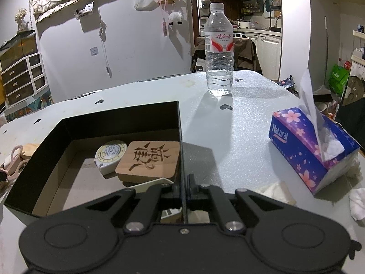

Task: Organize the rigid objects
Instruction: 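Close the left gripper on the pink scissors and pink clip, then carry the pink scissors with the left gripper into the box and release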

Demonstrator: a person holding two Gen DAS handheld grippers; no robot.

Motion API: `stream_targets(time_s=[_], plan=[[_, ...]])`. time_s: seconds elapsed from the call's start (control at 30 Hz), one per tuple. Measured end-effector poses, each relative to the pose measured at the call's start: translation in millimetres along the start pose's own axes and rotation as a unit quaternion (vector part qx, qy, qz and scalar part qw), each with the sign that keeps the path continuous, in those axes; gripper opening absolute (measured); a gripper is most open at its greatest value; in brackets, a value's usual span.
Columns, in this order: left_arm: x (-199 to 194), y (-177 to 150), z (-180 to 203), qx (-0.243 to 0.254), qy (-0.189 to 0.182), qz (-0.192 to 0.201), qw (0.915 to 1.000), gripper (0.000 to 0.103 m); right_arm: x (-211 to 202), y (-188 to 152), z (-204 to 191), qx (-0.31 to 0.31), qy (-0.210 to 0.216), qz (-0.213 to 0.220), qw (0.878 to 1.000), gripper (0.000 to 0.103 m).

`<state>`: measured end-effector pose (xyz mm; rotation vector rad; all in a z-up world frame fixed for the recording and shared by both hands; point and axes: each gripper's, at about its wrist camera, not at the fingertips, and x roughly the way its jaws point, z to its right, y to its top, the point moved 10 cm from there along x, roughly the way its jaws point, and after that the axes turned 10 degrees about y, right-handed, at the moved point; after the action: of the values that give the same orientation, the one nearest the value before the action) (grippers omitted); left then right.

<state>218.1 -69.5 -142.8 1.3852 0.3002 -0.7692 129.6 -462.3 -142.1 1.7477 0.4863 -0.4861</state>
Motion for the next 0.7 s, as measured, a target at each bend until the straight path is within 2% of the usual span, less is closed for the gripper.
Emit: stream_targets(time_s=[0.1,0.23,0.43,0.7], plan=[[4.5,3.1,1.1,0.006,-0.005,-0.002,1.0000,0.046,-0.2,-0.3,0.1,0.002,0.000,0.001,1.000,0.004],[4.2,1.4,7.7,0.038,0.017,0.003,0.9991,0.043,-0.3,-0.4,0.5,0.004,0.001,0.003,1.000,0.004],[-11.1,-7.6,16.6,0.051,0.038,0.018,0.9978,0.040,-0.3,-0.4,0.4,0.003,0.000,0.003,1.000,0.004],[-43.9,1.4,32.2,0.013,0.016,0.055,0.9983,0.040,-0.4,-0.5,0.4,0.004,0.000,0.003,1.000,0.004]])
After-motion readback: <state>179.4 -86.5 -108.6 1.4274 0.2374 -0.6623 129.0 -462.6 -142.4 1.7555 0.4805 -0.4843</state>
